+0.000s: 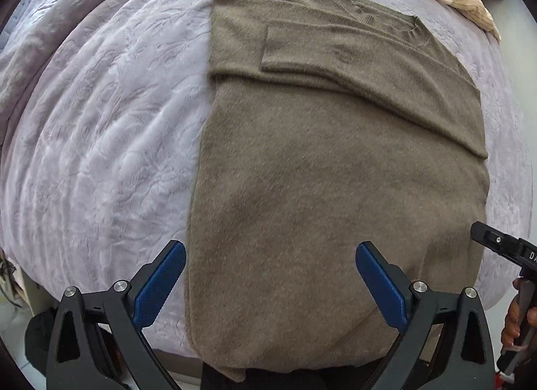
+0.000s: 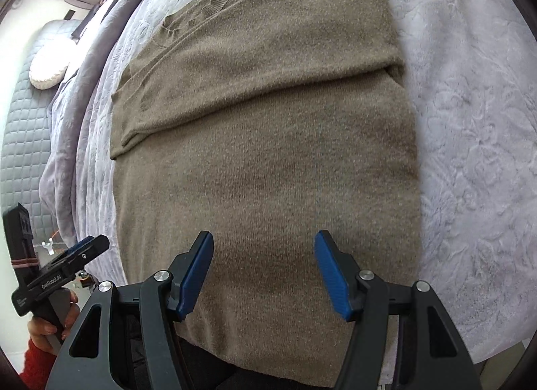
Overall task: Fold small clothes
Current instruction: 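Move both tools down to the sweater hem, then close both tools on the ribbed hem of the olive sweater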
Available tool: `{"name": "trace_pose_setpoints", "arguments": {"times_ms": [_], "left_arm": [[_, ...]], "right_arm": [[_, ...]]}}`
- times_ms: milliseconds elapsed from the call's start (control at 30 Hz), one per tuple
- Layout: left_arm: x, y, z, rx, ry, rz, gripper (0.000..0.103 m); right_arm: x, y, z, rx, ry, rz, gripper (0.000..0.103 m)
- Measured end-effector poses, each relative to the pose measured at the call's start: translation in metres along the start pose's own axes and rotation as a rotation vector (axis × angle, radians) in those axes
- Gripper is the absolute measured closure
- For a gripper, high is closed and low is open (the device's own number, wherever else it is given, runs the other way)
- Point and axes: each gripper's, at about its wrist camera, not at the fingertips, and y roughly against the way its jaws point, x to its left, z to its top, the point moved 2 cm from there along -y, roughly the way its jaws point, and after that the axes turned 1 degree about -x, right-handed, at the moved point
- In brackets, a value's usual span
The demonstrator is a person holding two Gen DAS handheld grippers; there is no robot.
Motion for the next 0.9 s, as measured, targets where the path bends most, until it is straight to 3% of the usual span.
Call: {"name": "trace_pose_setpoints", "arguments": {"times_ms": [167, 333, 533, 667, 767, 900], "left_arm": [[0.025, -0.01, -0.04, 0.039, 0.001, -0.006, 0.002], [0.045, -0.021, -0.079, 0.06, -0.012, -0.068, 0.002], [0.054, -0.038, -0.122, 0.096, -0.039, -0.132, 0.002], [0.056, -0.049, -0.142, 0.125, -0.019, -0.214, 0.002], [0.052, -0.054, -0.15, 0.129, -0.022, -0.243, 0.002], [0.044, -0.061, -0.16, 0.117, -0.027, -0.249, 0.002]], "right_arm": [[-0.012, -0.004, -0.034, 0.016, -0.054, 0.051, 0.037], [-0.024, 0.0, -0.079, 0.001, -0.078, 0.091, 0.037], [-0.043, -0.001, -0.138, 0.019, -0.112, 0.08, 0.037], [-0.061, -0.006, -0.166, 0.021, -0.162, 0.06, 0.037], [-0.071, -0.011, -0.182, 0.021, -0.176, 0.008, 0.037], [-0.083, -0.023, -0.186, -0.01, -0.183, 0.03, 0.037]]}}
